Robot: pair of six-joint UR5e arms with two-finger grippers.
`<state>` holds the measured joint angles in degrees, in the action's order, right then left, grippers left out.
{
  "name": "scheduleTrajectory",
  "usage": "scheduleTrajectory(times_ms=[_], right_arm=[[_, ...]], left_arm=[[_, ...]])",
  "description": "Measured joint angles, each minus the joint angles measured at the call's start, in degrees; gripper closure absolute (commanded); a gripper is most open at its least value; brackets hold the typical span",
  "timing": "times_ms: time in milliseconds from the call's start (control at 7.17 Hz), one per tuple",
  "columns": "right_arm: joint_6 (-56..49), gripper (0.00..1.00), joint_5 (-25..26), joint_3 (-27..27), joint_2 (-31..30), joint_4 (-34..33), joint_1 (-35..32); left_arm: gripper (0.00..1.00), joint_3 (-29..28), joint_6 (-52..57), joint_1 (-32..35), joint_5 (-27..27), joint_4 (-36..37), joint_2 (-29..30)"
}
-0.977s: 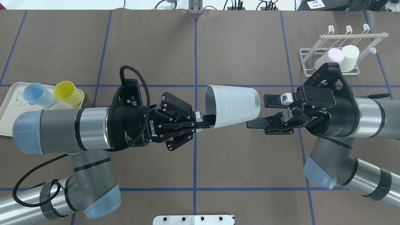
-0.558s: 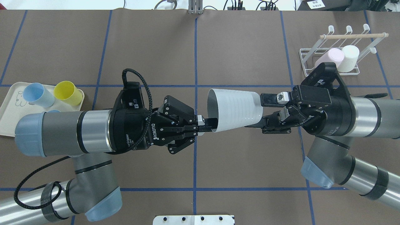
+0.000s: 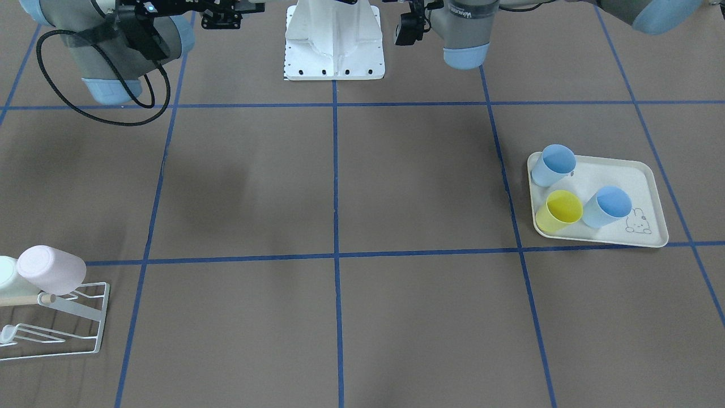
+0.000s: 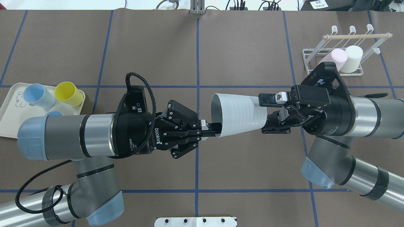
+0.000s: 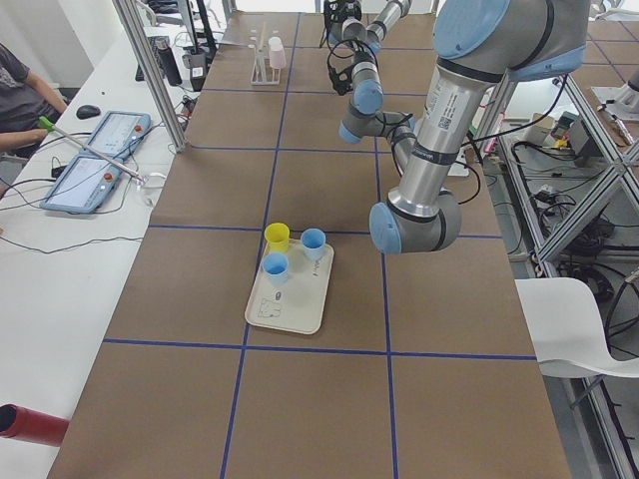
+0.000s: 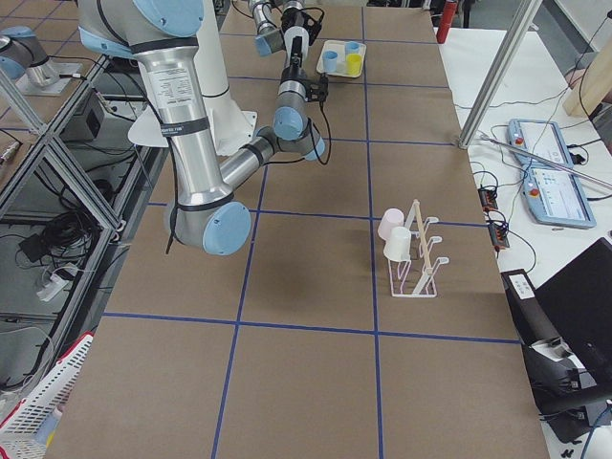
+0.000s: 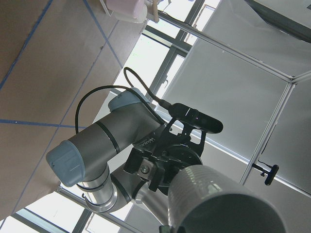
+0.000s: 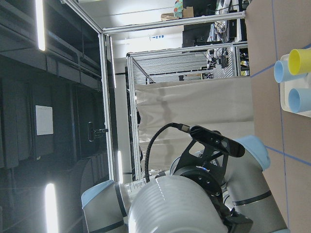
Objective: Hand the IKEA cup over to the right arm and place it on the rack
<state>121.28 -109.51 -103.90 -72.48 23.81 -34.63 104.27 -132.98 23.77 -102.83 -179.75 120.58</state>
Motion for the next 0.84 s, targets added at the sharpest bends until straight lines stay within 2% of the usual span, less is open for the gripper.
scheduleTrajectory(times_ms=[140, 419, 558, 698, 837], right_arm=[[0.01, 0.29, 0.0, 0.01, 0.03, 0.01, 0.0], [0.01, 0.73, 0.0, 0.01, 0.05, 0.09, 0.0], [-0.01, 0.84, -0.03, 0.05, 0.04, 0.18, 0.0], [-0.05, 0.86, -0.04, 0.05, 0.03, 0.3, 0.0], [-0.07, 0.87, -0.02, 0.03, 0.05, 0.37, 0.0]], left_arm=[[1.0, -0.01, 0.0, -0.02, 0.0, 0.01, 0.0], [1.0, -0.02, 0.03, -0.02, 0.0, -0.01, 0.0], [0.77, 0.05, 0.07, 0.0, 0.0, -0.08, 0.01], [0.09, 0.08, 0.13, 0.0, 0.01, -0.06, 0.03], [0.0, 0.08, 0.25, 0.01, 0.08, 0.05, 0.04]])
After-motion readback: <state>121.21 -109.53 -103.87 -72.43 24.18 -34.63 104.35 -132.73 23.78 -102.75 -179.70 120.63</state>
